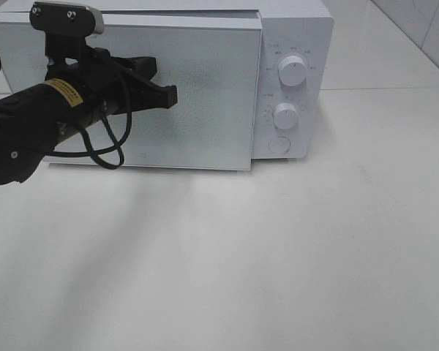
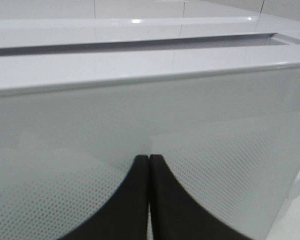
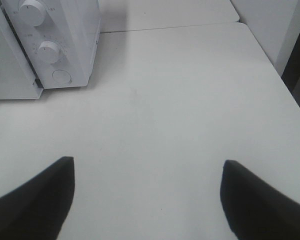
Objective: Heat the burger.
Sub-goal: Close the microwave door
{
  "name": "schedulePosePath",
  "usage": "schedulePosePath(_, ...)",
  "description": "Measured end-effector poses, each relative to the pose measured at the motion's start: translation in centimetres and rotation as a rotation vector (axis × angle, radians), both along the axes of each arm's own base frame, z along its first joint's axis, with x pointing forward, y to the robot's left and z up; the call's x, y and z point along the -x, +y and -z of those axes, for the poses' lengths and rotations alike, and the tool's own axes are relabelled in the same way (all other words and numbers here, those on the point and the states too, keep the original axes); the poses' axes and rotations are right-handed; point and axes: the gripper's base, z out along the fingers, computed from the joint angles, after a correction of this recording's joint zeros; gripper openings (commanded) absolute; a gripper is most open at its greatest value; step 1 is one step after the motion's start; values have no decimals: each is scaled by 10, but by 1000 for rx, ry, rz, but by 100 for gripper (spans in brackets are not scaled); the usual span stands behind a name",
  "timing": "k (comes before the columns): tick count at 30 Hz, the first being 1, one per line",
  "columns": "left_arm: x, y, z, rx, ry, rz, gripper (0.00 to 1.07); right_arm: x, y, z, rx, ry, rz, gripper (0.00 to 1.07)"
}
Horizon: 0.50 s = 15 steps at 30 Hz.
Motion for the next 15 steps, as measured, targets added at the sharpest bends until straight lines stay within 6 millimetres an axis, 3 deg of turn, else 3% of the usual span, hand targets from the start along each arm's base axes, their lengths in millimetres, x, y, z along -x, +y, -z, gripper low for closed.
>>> schedulePosePath(15,-21,-33,-6,-22,-53,86,0,0,0,0,-1,0,-1,76)
